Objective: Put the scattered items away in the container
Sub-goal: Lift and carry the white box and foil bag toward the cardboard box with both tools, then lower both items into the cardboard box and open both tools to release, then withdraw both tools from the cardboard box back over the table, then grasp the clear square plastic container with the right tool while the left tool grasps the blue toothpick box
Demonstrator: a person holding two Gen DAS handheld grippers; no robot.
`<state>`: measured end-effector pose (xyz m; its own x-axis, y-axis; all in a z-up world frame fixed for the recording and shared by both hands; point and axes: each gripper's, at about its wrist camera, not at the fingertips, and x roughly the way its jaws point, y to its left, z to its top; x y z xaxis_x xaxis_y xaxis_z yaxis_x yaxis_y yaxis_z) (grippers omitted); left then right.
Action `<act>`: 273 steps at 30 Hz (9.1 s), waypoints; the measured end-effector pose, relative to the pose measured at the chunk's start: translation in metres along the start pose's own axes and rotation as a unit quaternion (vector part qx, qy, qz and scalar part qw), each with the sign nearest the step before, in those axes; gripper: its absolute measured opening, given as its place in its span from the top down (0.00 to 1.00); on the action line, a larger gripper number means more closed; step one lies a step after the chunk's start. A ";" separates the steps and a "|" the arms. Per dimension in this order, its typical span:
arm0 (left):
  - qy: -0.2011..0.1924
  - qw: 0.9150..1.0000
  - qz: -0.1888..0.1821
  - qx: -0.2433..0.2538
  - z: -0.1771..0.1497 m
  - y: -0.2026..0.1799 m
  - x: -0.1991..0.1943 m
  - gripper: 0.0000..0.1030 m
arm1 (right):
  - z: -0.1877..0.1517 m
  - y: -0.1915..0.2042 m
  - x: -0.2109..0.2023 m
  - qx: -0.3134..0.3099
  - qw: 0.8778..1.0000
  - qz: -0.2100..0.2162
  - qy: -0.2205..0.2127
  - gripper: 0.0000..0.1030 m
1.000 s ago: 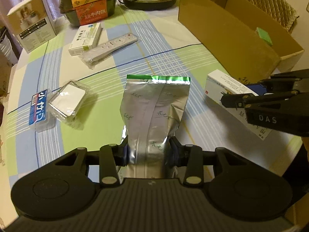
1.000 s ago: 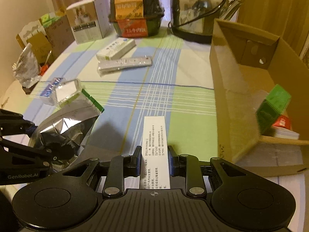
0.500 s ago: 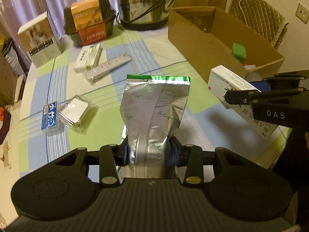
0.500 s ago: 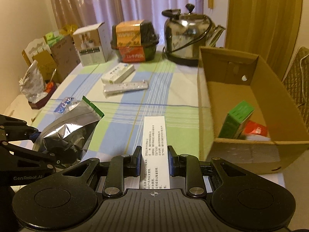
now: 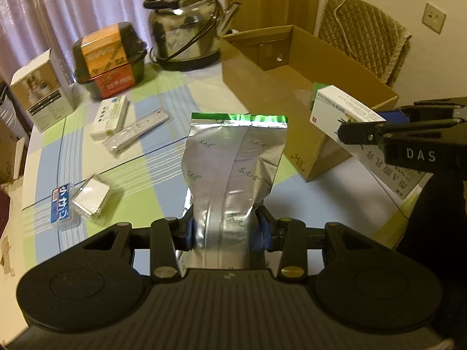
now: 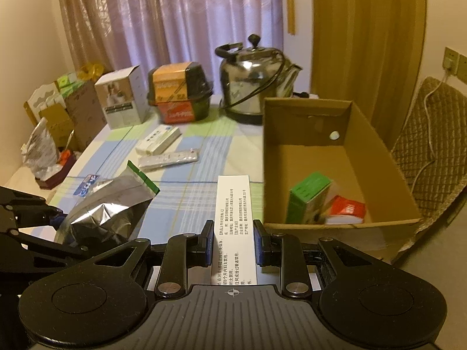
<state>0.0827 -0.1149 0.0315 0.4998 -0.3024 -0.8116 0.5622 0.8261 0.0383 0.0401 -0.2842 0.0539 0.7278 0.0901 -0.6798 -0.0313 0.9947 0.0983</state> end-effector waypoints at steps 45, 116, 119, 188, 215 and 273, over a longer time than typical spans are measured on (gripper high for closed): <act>-0.037 0.990 -0.132 0.013 0.186 -0.109 0.099 0.65 | 0.034 -0.155 0.015 0.083 0.992 -0.087 -0.040 0.72; -0.077 0.991 -0.051 -0.095 0.182 -0.030 0.132 0.41 | 0.052 -0.164 0.102 0.060 0.995 -0.078 -0.004 0.72; -0.077 0.991 -0.052 -0.097 0.181 -0.027 0.131 0.41 | 0.055 -0.161 0.103 0.055 0.995 -0.080 -0.010 0.71; -0.080 0.961 0.169 -0.204 -0.114 0.147 -0.099 0.01 | -0.002 0.119 0.006 -0.087 0.990 0.113 -0.023 0.04; -0.038 0.970 0.162 -0.177 -0.101 0.205 -0.029 0.01 | 0.016 0.171 0.127 -0.127 0.982 0.137 0.036 0.04; -0.014 0.980 0.134 -0.149 -0.051 0.291 0.141 0.16 | 0.006 0.152 0.274 -0.121 0.983 0.111 0.088 0.30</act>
<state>0.2830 0.1071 -0.1022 0.6226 -0.0659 -0.7798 0.1940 0.9784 0.0722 0.2383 -0.1082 -0.1132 0.5564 0.2914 -0.7781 -0.3535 0.9305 0.0958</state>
